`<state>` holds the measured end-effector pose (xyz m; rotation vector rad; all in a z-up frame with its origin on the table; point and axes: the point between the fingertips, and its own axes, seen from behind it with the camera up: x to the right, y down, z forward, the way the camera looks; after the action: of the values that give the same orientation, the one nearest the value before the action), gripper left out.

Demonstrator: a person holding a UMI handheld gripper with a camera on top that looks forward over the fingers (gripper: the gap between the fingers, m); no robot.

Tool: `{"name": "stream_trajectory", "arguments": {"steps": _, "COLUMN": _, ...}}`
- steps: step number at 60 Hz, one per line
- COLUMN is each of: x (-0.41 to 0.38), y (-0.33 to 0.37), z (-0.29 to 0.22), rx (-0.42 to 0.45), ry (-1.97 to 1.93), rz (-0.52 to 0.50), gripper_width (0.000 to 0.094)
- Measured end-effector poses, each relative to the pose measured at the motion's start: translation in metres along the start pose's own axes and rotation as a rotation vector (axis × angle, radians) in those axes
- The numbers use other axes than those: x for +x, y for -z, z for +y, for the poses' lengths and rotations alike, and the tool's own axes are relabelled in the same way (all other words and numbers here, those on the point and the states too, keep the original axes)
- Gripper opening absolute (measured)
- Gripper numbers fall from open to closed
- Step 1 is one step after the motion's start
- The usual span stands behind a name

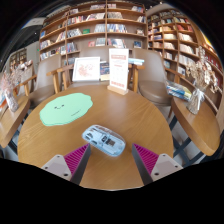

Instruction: Arrange mouse

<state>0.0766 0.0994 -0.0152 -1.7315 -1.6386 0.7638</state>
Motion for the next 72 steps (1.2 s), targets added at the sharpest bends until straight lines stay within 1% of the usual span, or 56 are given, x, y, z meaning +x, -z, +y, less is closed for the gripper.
{"name": "stream_trajectory", "arguments": {"steps": 6, "x": 0.004, "y": -0.024, "z": -0.016, "rx": -0.002, "ry": -0.009, "rz": 0.005, "gripper_width": 0.0851}}
{"name": "stream_trajectory", "arguments": {"steps": 18, "x": 0.015, "y": -0.047, "z": -0.037, "rx": -0.013, "ry": -0.036, "rz": 0.038, "gripper_width": 0.0852}}
{"name": "stream_trajectory", "arguments": {"steps": 23, "x": 0.019, "y": -0.053, "z": -0.041, "rx": -0.022, "ry": -0.045, "rz": 0.049, "gripper_width": 0.0844}}
{"name": "stream_trajectory", "arguments": {"steps": 26, "x": 0.02, "y": -0.054, "z": -0.042, "rx": -0.023, "ry": -0.053, "rz": 0.057, "gripper_width": 0.0821}}
{"name": "stream_trajectory", "arguments": {"steps": 28, "x": 0.02, "y": -0.055, "z": -0.042, "rx": -0.02, "ry": -0.053, "rz": 0.06, "gripper_width": 0.0787}}
{"name": "stream_trajectory", "arguments": {"steps": 30, "x": 0.018, "y": -0.055, "z": -0.043, "rx": -0.017, "ry": -0.051, "rz": 0.057, "gripper_width": 0.072}}
{"name": "stream_trajectory", "arguments": {"steps": 31, "x": 0.018, "y": -0.056, "z": -0.043, "rx": -0.015, "ry": -0.047, "rz": 0.057, "gripper_width": 0.0661}}
{"name": "stream_trajectory", "arguments": {"steps": 32, "x": 0.016, "y": -0.056, "z": -0.043, "rx": -0.014, "ry": -0.042, "rz": 0.054, "gripper_width": 0.0512}}
{"name": "stream_trajectory", "arguments": {"steps": 33, "x": 0.018, "y": -0.056, "z": -0.044, "rx": -0.013, "ry": -0.039, "rz": 0.064, "gripper_width": 0.045}}
{"name": "stream_trajectory", "arguments": {"steps": 37, "x": 0.021, "y": -0.055, "z": -0.042, "rx": -0.038, "ry": -0.054, "rz": 0.084, "gripper_width": 0.0415}}
{"name": "stream_trajectory", "arguments": {"steps": 40, "x": 0.018, "y": -0.051, "z": -0.045, "rx": -0.05, "ry": -0.071, "rz": 0.076, "gripper_width": 0.0404}}
{"name": "stream_trajectory", "arguments": {"steps": 43, "x": 0.013, "y": -0.042, "z": -0.062, "rx": -0.019, "ry": -0.077, "rz": 0.059, "gripper_width": 0.0399}}
{"name": "stream_trajectory", "arguments": {"steps": 48, "x": 0.002, "y": -0.027, "z": -0.099, "rx": 0.042, "ry": -0.061, "rz": 0.065, "gripper_width": 0.0401}}
{"name": "stream_trajectory", "arguments": {"steps": 52, "x": -0.025, "y": -0.019, "z": -0.129, "rx": 0.074, "ry": -0.074, "rz": 0.022, "gripper_width": 0.0399}}
{"name": "stream_trajectory", "arguments": {"steps": 56, "x": -0.058, "y": -0.021, "z": -0.156, "rx": 0.086, "ry": -0.087, "rz": -0.024, "gripper_width": 0.0399}}
{"name": "stream_trajectory", "arguments": {"steps": 59, "x": -0.079, "y": -0.031, "z": -0.169, "rx": 0.093, "ry": -0.084, "rz": -0.035, "gripper_width": 0.0399}}
{"name": "stream_trajectory", "arguments": {"steps": 64, "x": -0.119, "y": -0.058, "z": -0.176, "rx": 0.073, "ry": -0.078, "rz": -0.053, "gripper_width": 0.0398}}
{"name": "stream_trajectory", "arguments": {"steps": 72, "x": -0.168, "y": -0.101, "z": -0.157, "rx": 0.028, "ry": -0.052, "rz": -0.054, "gripper_width": 0.0398}}
